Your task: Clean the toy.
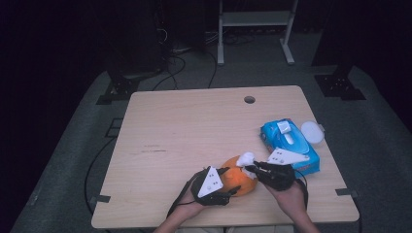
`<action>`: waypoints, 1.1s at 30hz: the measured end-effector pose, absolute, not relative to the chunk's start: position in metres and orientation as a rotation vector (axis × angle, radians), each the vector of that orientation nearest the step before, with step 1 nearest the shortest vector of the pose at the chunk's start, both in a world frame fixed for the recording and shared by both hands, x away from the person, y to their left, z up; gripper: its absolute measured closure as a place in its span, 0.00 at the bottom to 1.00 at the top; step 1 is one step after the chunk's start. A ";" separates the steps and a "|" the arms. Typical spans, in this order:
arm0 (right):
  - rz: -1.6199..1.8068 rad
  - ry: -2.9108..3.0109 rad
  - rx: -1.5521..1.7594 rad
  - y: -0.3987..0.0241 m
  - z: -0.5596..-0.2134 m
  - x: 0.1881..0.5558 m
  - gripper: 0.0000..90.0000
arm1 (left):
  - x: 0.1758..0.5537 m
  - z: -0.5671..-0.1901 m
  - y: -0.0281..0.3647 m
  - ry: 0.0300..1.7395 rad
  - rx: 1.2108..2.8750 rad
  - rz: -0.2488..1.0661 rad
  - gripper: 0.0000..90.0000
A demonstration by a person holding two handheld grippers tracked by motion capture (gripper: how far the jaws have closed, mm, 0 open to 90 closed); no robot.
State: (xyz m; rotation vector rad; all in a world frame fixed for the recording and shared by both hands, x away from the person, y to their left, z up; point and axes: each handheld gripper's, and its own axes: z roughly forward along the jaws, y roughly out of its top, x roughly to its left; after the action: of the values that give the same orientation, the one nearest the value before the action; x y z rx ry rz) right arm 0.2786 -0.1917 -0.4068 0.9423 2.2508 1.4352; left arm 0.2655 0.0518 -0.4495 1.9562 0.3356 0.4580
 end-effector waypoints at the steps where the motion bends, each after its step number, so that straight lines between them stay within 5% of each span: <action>1: 1.444 2.251 0.972 -0.196 -0.408 0.280 0.91 | 0.266 -0.449 0.051 0.347 1.951 0.441 0.36; 5: 1.454 2.263 0.940 -0.187 -0.406 0.274 0.91 | 0.270 -0.448 0.049 0.434 1.920 0.387 0.18; 11: 1.449 2.328 0.784 -0.161 -0.401 0.260 0.91 | 0.268 -0.449 0.054 0.405 1.954 0.415 0.31; 17: 1.432 2.256 0.947 -0.193 -0.409 0.280 0.91 | 0.271 -0.449 0.060 0.395 1.961 0.409 0.35; 21: 1.425 2.230 1.060 -0.211 -0.419 0.289 0.91 | 0.276 -0.448 0.066 0.413 1.953 0.375 0.34; 25: 1.415 2.242 0.991 -0.195 -0.414 0.282 0.91 | 0.274 -0.442 0.061 0.442 1.939 0.382 0.22; 33: 1.489 2.230 1.070 -0.204 -0.423 0.291 0.91 | 0.279 -0.448 0.071 0.414 1.961 0.384 0.37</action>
State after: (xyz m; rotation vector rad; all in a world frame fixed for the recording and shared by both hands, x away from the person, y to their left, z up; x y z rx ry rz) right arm 0.2906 -0.2036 -0.4229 1.0698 2.2300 1.4893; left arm 0.2788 0.0709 -0.4477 1.9611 0.4136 0.3837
